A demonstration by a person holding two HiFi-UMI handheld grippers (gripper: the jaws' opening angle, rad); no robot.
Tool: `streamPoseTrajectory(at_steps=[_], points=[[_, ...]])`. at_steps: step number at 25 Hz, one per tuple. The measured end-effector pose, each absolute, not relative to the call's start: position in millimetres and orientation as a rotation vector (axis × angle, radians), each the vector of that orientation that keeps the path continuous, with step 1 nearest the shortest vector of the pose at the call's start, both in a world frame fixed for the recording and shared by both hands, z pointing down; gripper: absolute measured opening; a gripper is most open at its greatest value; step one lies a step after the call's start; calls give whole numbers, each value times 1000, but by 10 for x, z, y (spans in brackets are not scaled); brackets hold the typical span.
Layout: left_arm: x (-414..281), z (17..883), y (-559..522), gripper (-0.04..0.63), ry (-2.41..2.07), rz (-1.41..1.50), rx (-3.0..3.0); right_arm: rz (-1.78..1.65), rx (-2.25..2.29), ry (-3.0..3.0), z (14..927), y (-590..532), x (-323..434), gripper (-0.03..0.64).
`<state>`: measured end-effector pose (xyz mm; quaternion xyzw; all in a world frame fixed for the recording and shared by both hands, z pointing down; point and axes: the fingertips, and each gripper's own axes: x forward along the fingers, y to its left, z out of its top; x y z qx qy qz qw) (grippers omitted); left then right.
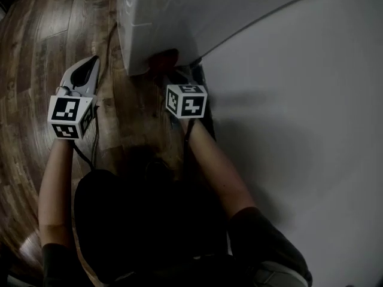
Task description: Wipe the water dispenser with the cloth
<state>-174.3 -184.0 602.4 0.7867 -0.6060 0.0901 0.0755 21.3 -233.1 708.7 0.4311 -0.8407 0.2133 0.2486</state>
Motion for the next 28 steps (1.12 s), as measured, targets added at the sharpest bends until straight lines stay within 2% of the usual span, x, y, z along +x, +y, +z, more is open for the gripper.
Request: streamPoseTrajectory(at_steps=[5,11,19,28], points=[[-1502,6436,-1752,18,-1675,396,2384,608,1143,-2184,7528,-2324,297,58],[-1583,6187,-1803,18,-1717,327,2371,561,1135,-2283,7004,-2215,268,58],[-1467,4174,-2027,18,-1873,91,2672,339,1261,-2601,4839,-2281,260,58],[-1406,1927,-1674,18,-1998,-144,2813,-173,1252,-2992,1941,-2005,-62,58]])
